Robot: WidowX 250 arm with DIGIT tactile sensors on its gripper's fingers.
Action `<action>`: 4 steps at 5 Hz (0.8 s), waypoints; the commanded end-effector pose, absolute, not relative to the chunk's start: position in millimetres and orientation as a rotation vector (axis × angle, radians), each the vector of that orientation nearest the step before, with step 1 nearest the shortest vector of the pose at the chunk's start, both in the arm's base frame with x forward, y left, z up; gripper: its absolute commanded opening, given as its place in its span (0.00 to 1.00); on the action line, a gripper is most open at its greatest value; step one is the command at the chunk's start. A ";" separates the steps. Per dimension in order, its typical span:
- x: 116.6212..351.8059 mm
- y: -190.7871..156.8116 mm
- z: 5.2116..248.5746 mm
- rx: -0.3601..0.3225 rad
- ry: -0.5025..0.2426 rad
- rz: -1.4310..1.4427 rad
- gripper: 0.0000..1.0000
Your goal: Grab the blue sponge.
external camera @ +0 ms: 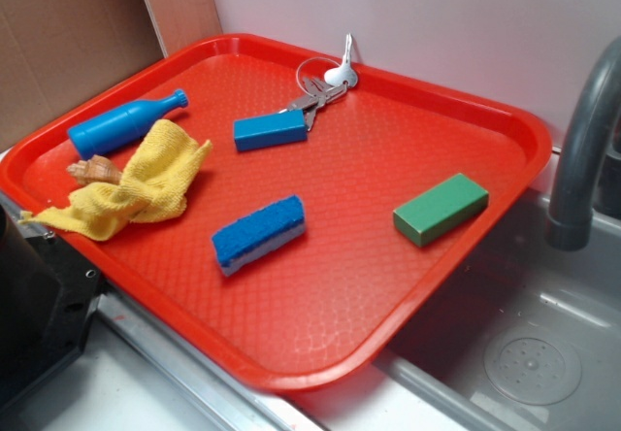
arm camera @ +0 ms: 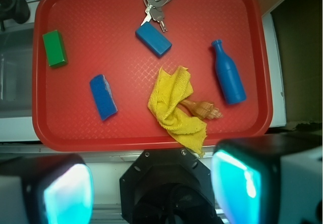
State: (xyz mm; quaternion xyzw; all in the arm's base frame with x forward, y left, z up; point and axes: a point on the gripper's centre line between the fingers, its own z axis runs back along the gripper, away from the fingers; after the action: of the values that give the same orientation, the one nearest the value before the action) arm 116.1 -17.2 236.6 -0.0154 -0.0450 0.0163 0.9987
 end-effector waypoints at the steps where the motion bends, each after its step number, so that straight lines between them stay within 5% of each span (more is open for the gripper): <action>1: 116.1 -17.2 236.6 -0.031 -0.090 0.033 1.00; 2: 126.8 -41.3 186.6 -0.060 -0.004 -0.014 1.00; 4: 178.6 -90.9 93.9 -0.002 -0.079 -0.146 1.00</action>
State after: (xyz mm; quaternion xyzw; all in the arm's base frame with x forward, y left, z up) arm 174.8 -87.4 84.4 0.0088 -0.0192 -0.0689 0.9974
